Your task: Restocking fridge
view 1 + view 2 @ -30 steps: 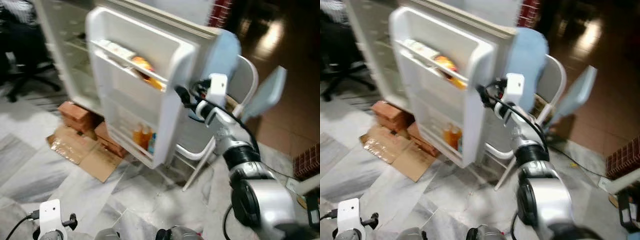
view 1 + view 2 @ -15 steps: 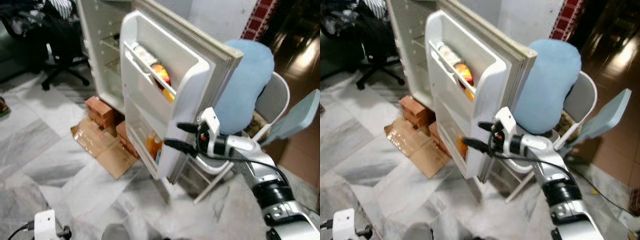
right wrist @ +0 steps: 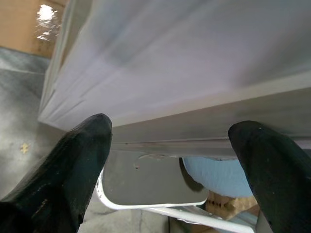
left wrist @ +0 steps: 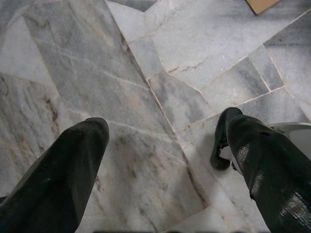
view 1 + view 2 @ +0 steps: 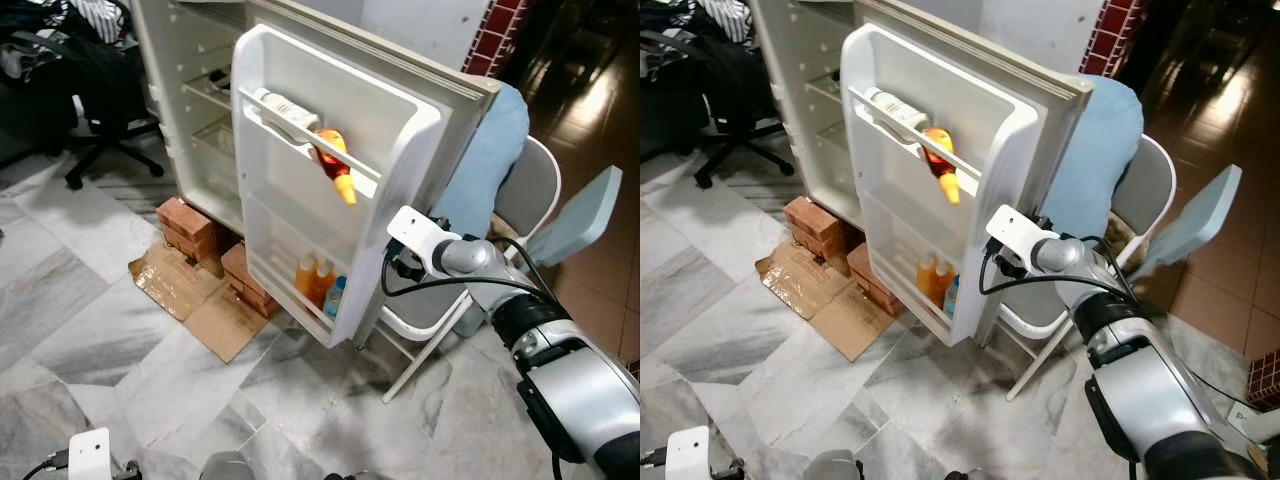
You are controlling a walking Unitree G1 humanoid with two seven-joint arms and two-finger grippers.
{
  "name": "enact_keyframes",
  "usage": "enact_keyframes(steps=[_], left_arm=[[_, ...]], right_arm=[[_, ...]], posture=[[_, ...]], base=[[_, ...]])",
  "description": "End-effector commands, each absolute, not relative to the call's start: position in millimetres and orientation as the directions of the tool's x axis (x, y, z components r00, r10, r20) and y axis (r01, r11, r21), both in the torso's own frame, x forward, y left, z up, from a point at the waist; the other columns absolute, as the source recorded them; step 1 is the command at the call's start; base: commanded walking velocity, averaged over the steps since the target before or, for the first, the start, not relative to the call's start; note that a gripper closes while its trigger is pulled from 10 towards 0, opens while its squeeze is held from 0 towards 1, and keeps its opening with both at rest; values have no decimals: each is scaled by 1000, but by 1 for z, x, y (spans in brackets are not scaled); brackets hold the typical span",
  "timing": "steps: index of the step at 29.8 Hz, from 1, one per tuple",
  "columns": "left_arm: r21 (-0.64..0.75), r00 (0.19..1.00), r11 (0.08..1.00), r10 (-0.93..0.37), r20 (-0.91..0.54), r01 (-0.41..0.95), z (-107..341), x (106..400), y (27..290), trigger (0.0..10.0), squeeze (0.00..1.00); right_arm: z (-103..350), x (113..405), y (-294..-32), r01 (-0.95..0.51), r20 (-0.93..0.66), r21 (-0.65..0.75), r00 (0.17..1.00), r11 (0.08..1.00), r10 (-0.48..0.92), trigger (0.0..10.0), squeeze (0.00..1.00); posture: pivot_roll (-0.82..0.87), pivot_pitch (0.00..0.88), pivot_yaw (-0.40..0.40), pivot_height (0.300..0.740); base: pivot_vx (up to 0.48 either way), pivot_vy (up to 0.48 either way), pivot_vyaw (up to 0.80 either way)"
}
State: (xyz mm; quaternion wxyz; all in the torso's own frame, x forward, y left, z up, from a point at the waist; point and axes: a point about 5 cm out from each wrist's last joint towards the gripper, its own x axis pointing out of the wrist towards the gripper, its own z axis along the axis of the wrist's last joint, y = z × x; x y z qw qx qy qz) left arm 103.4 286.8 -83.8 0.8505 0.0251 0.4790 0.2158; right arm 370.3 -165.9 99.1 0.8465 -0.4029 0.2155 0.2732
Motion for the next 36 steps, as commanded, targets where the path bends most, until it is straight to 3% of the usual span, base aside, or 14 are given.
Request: enact_keyframes(steps=[1,6,10,13,15,21,26,28,29,30,31,34,36], left_arm=[[248,436,903,392,-810,-351,-85,98,289,10000,0],[246,419,901,390,-820,-358,-88,95,286,10000,0],[246,413,902,388,-824,-356,-89,93,286,10000,0],[248,410,902,388,-826,-355,-89,92,286,10000,0],[252,404,901,390,-827,-353,-90,89,288,10000,0],[256,399,901,390,-830,-350,-89,87,290,10000,0],[257,399,904,387,-831,-341,-89,88,290,10000,0],[257,402,904,388,-829,-341,-89,89,290,10000,0],[257,403,904,388,-829,-342,-89,89,290,10000,0],[258,403,903,390,-828,-344,-89,89,291,10000,0],[258,403,903,390,-828,-344,-89,89,291,10000,0],[261,400,900,395,-827,-349,-88,89,292,10000,0],[262,399,899,396,-827,-350,-88,89,293,10000,0]], right_arm=[[106,374,-159,-654,-575,-571,750,496,326,10000,0],[88,363,-182,-687,-656,-535,705,492,271,10000,0],[85,361,-200,-665,-672,-562,714,492,197,10000,0],[89,363,-208,-612,-641,-584,750,533,160,10000,0],[103,371,-210,-499,-544,-589,827,636,145,10000,0],[102,370,-200,-497,-497,-454,830,740,252,10000,0],[101,371,-205,-396,-450,-503,879,768,159,10000,0],[109,376,-201,-340,-401,-447,903,827,155,10000,0],[110,376,-196,-348,-393,-410,902,843,182,10000,0],[109,375,-182,-431,-385,-274,868,860,312,10000,0],[108,374,-177,-465,-378,-228,852,855,362,10000,0],[108,362,-160,-684,-309,-32,700,729,643,10000,0],[109,358,-160,-724,-288,0,661,690,693,10000,0]], posture=[[192,0,-109,740],[195,0,-112,740],[195,0,-110,740],[193,0,-108,740],[194,0,-109,740],[186,0,-104,740],[187,0,-103,740],[189,0,-104,740],[189,0,-104,740],[191,0,-108,740],[191,0,-108,740],[187,0,-112,740],[183,0,-112,740]], base=[[0,0,0],[0,0,0],[0,0,0],[0,0,0],[0,0,0],[0,0,0],[0,0,0],[0,0,0],[0,0,0],[0,0,0],[0,0,0],[0,0,0],[0,0,0]])
